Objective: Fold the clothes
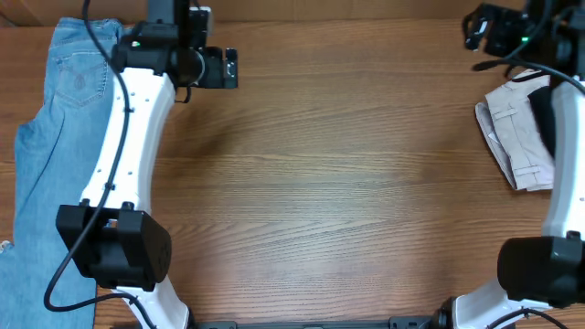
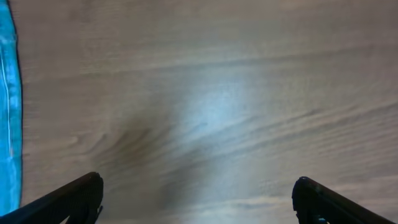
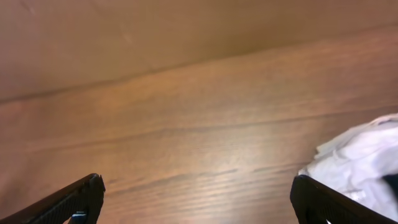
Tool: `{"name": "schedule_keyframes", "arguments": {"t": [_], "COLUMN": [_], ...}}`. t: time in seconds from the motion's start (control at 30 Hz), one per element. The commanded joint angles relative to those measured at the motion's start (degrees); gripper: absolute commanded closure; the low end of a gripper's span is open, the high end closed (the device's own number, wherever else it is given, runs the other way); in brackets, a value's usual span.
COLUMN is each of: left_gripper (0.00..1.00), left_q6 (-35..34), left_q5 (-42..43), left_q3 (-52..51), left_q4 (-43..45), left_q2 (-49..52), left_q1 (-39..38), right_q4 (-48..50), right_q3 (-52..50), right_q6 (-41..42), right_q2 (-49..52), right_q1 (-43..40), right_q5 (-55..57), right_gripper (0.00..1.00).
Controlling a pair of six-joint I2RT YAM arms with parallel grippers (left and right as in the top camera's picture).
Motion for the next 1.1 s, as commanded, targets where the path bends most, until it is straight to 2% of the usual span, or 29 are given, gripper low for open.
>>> {"name": "schedule_keyframes", "arguments": {"t": [0.0, 0.3, 0.63, 0.87, 1.07], "left_gripper": [0.00, 0.00, 0.00, 0.00, 0.00], "left_q6": [1.86, 1.55, 1.49, 1.97, 2.75], "left_q5": [-4.15, -3.15, -1.40, 0.33, 0.33], "left_q3": [0.72, 1.42, 0.24, -10.62, -29.27], "left_q4": [-2.71, -14.21, -18.45, -13.31, -1.70], "left_q2": [-1.16, -1.68, -10.91, -23.23, -40.11], "left_q1": [-0.52, -0.48, -0.48, -0.48, -0.48], "right_q4": [-1.57, -10.32, -19.71, -18.36, -9.16], "right_q3": [-0.02, -0.02, -0.42, -9.01, -27.12], "right_q6": [-0.50, 2.62, 4.17, 5.46, 6.95], "right_q2": [-0.44, -1.16, -9.11, -21.77, -39.26], "right_q1": [1.27, 1.40, 1.36, 1.36, 1.42], "right_q5": [2.71, 2.84, 5.99, 5.97, 5.95], "right_gripper": [0.00, 0.00, 0.00, 0.00, 0.00]}}
